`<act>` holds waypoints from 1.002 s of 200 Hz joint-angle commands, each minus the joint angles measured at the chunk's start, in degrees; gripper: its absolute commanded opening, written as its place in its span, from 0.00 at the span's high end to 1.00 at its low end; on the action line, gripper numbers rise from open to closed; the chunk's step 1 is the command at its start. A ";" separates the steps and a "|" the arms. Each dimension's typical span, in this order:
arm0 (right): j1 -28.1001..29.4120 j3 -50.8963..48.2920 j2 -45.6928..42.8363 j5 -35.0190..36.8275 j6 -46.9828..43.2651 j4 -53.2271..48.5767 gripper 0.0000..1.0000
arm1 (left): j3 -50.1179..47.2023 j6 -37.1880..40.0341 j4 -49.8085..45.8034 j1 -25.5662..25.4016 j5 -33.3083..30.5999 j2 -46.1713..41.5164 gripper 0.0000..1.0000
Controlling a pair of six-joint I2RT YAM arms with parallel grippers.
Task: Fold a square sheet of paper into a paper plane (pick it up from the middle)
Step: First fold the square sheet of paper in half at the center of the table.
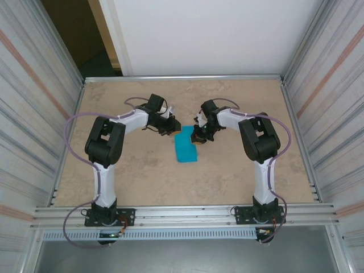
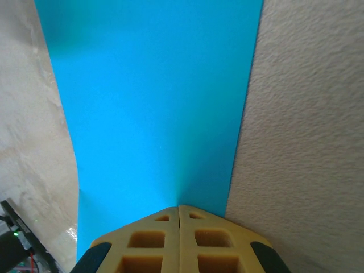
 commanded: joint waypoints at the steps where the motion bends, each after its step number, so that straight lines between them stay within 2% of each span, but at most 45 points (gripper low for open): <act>1: -0.96 -1.50 6.25 15.79 -4.30 -10.03 0.98 | -1.35 -0.67 1.65 0.06 1.35 0.52 0.85; 32: -1.06 1.78 7.07 15.77 -7.18 -12.16 0.98 | -1.13 -0.80 1.84 0.00 2.46 1.60 0.87; 71: -1.30 2.78 8.16 15.81 -6.68 -12.53 0.98 | -2.23 -1.28 2.46 -0.77 3.50 0.19 0.87; 128: -1.84 0.48 8.27 16.41 -4.25 -11.04 0.99 | -12.59 -5.56 8.76 -4.82 4.33 -4.56 0.87; 200: -2.25 -0.52 8.26 17.37 -3.11 -10.69 0.98 | -17.84 -4.48 7.14 -5.98 1.57 -7.83 0.87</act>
